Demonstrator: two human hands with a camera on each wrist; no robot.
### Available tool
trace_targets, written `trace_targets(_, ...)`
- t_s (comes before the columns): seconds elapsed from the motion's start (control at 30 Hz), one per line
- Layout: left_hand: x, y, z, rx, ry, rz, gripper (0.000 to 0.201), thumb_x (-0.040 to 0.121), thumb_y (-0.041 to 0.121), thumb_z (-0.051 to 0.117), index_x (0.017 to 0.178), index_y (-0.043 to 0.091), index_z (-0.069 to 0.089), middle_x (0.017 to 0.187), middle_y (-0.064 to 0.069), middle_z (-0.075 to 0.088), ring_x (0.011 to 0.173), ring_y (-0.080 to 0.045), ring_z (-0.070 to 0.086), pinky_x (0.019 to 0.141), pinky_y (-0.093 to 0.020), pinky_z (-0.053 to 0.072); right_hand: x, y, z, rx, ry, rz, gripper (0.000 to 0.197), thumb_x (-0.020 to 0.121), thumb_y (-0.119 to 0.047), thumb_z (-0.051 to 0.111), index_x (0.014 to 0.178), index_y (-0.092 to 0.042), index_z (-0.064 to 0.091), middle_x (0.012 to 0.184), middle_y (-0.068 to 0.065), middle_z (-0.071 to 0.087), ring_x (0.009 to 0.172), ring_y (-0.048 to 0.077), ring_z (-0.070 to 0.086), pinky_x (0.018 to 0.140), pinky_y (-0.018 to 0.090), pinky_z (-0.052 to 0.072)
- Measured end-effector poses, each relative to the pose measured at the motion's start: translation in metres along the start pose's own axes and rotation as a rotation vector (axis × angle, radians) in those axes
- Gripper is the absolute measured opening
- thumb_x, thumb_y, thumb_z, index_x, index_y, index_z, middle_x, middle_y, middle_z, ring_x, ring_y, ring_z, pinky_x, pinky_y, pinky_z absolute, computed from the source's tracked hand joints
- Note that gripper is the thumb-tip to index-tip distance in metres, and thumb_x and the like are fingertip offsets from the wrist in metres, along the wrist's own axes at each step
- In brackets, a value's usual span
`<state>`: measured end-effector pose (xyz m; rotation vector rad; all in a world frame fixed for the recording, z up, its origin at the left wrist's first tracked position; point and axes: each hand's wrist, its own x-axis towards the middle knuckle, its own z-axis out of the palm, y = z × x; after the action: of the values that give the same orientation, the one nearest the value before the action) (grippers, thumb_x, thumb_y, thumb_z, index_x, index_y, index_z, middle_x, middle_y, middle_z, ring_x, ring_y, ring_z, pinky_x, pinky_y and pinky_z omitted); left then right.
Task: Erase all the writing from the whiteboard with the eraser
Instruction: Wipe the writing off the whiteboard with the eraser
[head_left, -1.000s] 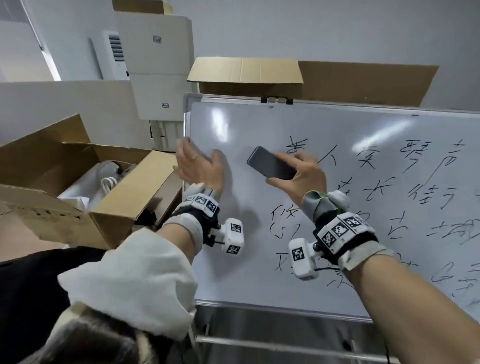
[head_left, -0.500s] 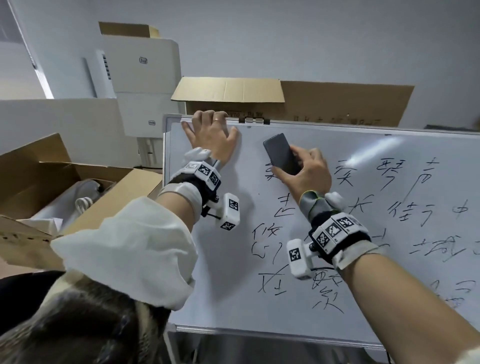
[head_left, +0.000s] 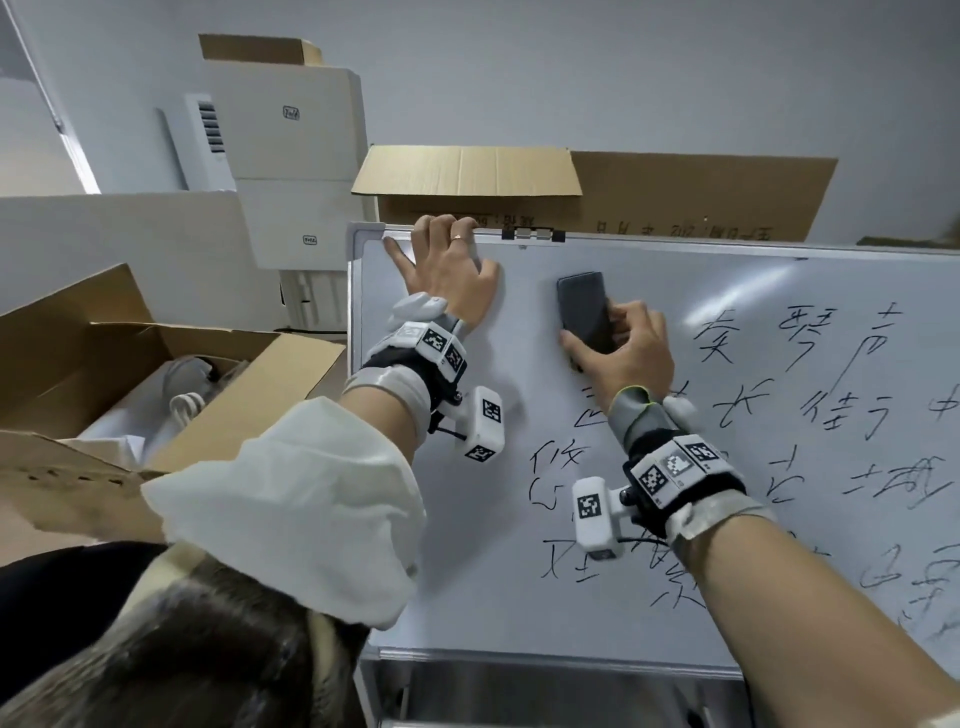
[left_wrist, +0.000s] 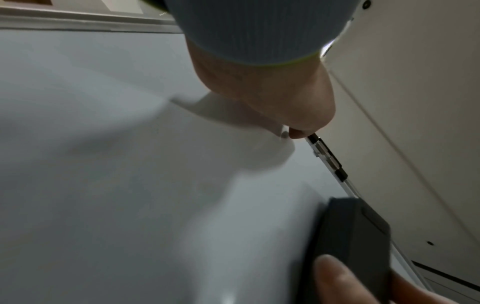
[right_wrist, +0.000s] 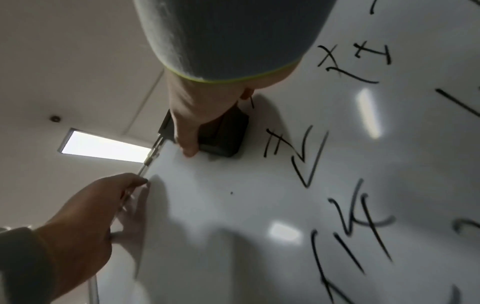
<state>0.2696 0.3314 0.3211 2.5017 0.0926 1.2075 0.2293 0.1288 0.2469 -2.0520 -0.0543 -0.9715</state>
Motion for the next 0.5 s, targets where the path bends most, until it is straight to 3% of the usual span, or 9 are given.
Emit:
trace_targets(0.1, -0.007, -0.001, -0.001, -0.011, 0.057, -0.025, 0.049, 0.082, 0.034, 0.048, 0.13, 0.031, 0.054, 0.137, 0.008, 0.046, 0.142, -0.017, 0.028, 0.118, -0.059, 0.003, -0.032, -0.009, 0.021, 0.006, -0.177, -0.08, 0.053, 0.052, -0.058, 0.084, 0.092, -0.034, 0.059, 0.091, -0.013, 0.058, 0.079, 0.011, 0.061, 0.068, 0.034, 0.054)
trace_targets(0.17, -0.008, -0.001, -0.001, -0.034, 0.096, -0.042, 0.045, 0.084, 0.035, 0.048, 0.128, 0.031, 0.056, 0.135, 0.007, 0.048, 0.142, -0.017, 0.03, 0.118, -0.058, 0.005, -0.044, -0.011, 0.026, -0.02, -0.206, -0.111, 0.05, 0.052, -0.056, 0.084, 0.09, -0.035, 0.058, 0.09, -0.013, 0.056, 0.078, 0.012, 0.059, 0.066, 0.035, 0.053)
trace_targets(0.27, -0.008, -0.001, 0.001, -0.036, 0.081, -0.014, 0.043, 0.087, 0.037, 0.047, 0.129, 0.032, 0.055, 0.136, 0.007, 0.046, 0.142, -0.017, 0.029, 0.118, -0.058, 0.003, -0.038, -0.002, 0.012, -0.054, -0.15, -0.062, 0.053, 0.053, -0.06, 0.083, 0.09, -0.031, 0.059, 0.091, -0.014, 0.056, 0.079, 0.012, 0.06, 0.065, 0.031, 0.05)
trace_targets(0.4, -0.006, 0.0, 0.003, -0.07, 0.054, -0.022, 0.044, 0.086, 0.039, 0.047, 0.129, 0.031, 0.054, 0.135, 0.008, 0.045, 0.142, -0.017, 0.027, 0.118, -0.059, -0.001, -0.028, 0.014, -0.017, -0.1, -0.032, 0.105, 0.052, 0.058, -0.059, 0.082, 0.087, -0.027, 0.054, 0.093, -0.013, 0.052, 0.08, 0.013, 0.059, 0.062, 0.025, 0.038)
trace_targets(0.5, -0.008, -0.001, 0.003, -0.064, 0.066, -0.012, 0.043, 0.084, 0.039, 0.048, 0.126, 0.029, 0.055, 0.133, 0.006, 0.045, 0.142, -0.018, 0.028, 0.117, -0.06, 0.0, -0.033, 0.008, -0.013, -0.113, -0.082, 0.09, 0.053, 0.056, -0.058, 0.085, 0.087, -0.027, 0.054, 0.093, -0.013, 0.053, 0.078, 0.011, 0.058, 0.062, 0.025, 0.04)
